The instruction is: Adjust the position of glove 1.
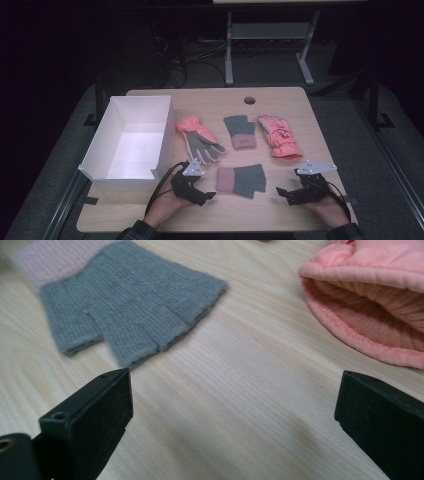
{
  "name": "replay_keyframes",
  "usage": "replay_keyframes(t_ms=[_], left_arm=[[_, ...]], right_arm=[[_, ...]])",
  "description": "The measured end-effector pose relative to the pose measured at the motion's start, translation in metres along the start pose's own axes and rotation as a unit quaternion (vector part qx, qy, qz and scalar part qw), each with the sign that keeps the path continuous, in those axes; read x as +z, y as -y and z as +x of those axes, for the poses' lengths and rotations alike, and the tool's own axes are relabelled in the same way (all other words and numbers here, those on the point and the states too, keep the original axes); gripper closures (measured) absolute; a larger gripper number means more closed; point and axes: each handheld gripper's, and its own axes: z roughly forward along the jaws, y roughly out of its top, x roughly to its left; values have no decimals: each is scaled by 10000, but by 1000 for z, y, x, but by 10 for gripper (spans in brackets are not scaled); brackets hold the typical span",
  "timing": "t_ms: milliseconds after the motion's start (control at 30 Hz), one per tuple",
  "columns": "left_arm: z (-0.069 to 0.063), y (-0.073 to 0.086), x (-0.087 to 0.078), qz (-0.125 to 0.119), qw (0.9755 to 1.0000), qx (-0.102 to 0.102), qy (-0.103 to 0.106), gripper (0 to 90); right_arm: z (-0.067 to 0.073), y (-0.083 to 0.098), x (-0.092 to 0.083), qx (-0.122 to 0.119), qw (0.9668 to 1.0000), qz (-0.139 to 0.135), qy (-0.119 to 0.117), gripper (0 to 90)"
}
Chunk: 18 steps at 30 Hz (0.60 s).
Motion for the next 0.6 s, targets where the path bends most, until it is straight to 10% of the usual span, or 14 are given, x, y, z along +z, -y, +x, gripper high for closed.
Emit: replay_keyframes(t_ms=[500,600], left_arm=[[-5,-3,-5,-23,9998,5,176,161],[-4,-7,-7,-87,9997,21,243,304]], right_arm=[[8,-7,-10,0,9999,-122,-15,81],[8,-7,-10,3,9998,-166,-74,119]])
